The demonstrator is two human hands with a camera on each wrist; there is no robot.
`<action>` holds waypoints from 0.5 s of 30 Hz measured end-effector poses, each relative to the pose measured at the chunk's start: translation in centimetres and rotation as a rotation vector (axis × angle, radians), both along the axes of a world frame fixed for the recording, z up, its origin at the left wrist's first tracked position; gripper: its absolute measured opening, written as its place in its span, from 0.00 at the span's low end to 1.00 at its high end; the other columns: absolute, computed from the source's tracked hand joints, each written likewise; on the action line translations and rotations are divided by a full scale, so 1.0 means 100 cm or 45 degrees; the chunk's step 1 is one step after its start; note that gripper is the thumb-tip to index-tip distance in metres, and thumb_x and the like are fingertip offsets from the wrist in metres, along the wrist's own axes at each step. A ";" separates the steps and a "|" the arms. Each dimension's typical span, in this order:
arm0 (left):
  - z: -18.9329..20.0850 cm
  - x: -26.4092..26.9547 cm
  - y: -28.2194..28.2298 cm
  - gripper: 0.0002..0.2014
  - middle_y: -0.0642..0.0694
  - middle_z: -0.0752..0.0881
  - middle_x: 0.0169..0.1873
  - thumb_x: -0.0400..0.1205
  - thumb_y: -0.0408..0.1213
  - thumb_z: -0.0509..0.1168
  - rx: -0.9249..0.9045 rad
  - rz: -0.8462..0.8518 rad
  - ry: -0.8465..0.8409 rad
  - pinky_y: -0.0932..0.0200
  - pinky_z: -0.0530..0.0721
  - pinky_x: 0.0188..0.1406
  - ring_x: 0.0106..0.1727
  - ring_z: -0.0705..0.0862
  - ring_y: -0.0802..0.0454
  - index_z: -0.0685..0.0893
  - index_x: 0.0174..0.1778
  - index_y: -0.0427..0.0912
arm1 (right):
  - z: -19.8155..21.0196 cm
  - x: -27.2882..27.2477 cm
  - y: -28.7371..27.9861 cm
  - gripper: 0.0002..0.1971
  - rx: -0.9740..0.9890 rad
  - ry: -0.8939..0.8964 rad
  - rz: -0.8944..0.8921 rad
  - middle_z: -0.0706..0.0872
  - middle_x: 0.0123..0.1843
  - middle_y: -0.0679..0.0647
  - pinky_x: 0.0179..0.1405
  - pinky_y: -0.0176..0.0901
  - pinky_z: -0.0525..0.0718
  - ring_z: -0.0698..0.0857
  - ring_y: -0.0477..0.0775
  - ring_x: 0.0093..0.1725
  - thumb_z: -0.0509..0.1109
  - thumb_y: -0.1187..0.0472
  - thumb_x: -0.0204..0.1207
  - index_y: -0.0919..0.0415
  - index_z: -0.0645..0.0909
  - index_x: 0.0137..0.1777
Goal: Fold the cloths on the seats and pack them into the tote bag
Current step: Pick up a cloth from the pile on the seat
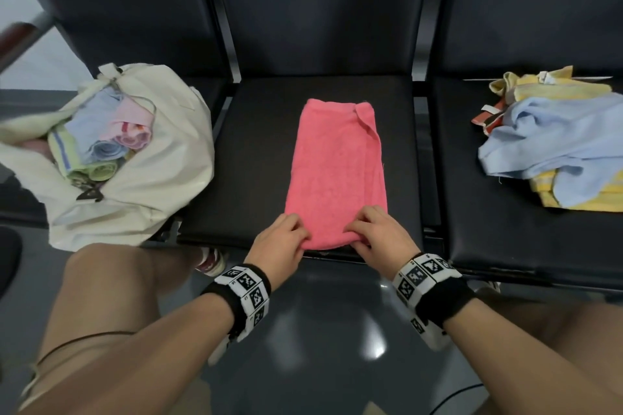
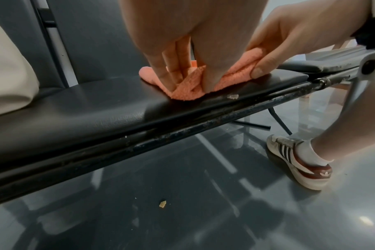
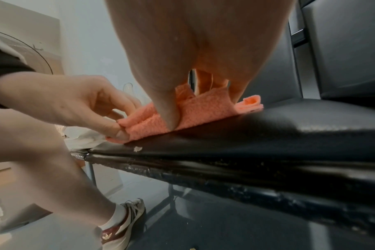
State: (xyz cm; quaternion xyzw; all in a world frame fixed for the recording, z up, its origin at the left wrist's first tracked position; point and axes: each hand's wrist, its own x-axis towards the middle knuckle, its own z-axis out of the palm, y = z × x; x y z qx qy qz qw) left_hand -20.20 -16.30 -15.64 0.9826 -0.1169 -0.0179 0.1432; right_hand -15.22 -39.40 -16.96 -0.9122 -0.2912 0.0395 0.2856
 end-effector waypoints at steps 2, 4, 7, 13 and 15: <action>-0.001 -0.002 0.000 0.14 0.48 0.80 0.49 0.69 0.29 0.75 0.022 -0.015 0.002 0.52 0.85 0.39 0.52 0.79 0.48 0.86 0.49 0.44 | 0.003 0.000 -0.001 0.06 -0.005 0.014 0.012 0.82 0.47 0.49 0.48 0.53 0.84 0.80 0.54 0.51 0.73 0.60 0.75 0.56 0.88 0.51; -0.001 -0.003 0.000 0.15 0.49 0.81 0.47 0.69 0.26 0.74 0.022 -0.009 -0.005 0.51 0.86 0.38 0.50 0.79 0.47 0.86 0.49 0.44 | 0.007 0.000 -0.001 0.06 -0.020 0.042 0.014 0.84 0.47 0.49 0.51 0.53 0.83 0.81 0.54 0.51 0.72 0.60 0.77 0.56 0.86 0.53; 0.000 -0.002 0.001 0.12 0.50 0.84 0.44 0.72 0.26 0.72 -0.005 0.002 -0.035 0.50 0.87 0.42 0.48 0.81 0.47 0.89 0.48 0.43 | 0.015 0.001 -0.004 0.09 -0.021 0.104 -0.043 0.82 0.44 0.48 0.49 0.48 0.81 0.80 0.53 0.46 0.71 0.58 0.78 0.50 0.81 0.57; -0.007 -0.002 0.009 0.08 0.50 0.80 0.50 0.82 0.31 0.64 -0.058 -0.002 0.011 0.50 0.81 0.54 0.51 0.77 0.49 0.88 0.52 0.40 | 0.021 0.001 -0.005 0.04 -0.056 0.106 -0.040 0.86 0.45 0.46 0.53 0.49 0.80 0.83 0.52 0.47 0.68 0.56 0.81 0.51 0.84 0.53; -0.007 -0.001 0.009 0.08 0.49 0.81 0.48 0.83 0.30 0.63 -0.064 0.017 0.044 0.47 0.81 0.54 0.50 0.76 0.49 0.88 0.51 0.39 | 0.020 0.001 -0.004 0.07 -0.082 0.120 -0.049 0.86 0.48 0.46 0.54 0.49 0.80 0.83 0.52 0.50 0.66 0.55 0.83 0.51 0.85 0.54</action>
